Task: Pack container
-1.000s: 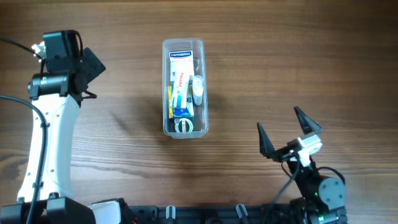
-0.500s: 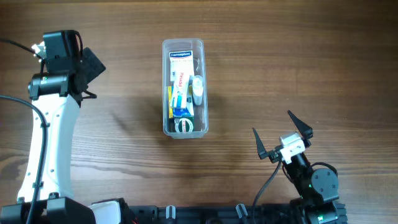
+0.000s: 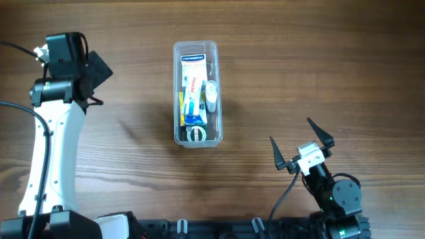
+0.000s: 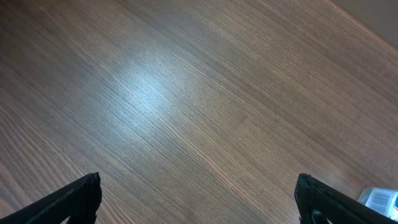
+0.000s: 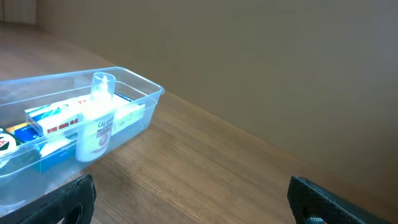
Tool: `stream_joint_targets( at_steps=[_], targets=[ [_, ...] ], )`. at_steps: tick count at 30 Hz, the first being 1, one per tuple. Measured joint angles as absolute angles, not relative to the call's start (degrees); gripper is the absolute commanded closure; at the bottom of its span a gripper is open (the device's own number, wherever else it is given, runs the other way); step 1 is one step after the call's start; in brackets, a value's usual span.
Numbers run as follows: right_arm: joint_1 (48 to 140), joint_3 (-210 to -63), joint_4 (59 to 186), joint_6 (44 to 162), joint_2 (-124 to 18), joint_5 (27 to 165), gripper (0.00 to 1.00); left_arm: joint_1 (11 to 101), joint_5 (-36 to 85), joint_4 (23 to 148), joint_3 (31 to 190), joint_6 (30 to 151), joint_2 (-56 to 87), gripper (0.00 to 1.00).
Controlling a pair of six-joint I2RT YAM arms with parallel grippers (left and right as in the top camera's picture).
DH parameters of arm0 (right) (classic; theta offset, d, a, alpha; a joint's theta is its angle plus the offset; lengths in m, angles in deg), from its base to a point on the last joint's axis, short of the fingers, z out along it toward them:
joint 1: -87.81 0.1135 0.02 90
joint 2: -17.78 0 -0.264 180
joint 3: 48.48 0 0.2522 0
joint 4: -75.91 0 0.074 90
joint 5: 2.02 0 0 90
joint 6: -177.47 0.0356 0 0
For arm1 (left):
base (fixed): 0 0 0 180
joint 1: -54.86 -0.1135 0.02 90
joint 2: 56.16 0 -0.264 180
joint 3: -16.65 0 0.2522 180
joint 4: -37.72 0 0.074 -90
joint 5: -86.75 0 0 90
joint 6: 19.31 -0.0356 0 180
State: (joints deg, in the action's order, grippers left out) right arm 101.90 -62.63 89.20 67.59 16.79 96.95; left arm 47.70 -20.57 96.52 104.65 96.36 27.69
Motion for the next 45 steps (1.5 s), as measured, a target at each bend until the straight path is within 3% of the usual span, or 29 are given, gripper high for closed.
stream_joint_targets(
  at_steps=[35,45],
  targets=[
    [101.9,-62.63,89.2,67.59,16.79,96.95,0.0,47.72,-20.57,96.54,104.63,96.36,26.31,0.0],
    [101.9,-62.63,89.22,67.57,16.79,96.98,0.0,47.72,-20.57,96.47,100.26,96.36,2.82,0.0]
  ],
)
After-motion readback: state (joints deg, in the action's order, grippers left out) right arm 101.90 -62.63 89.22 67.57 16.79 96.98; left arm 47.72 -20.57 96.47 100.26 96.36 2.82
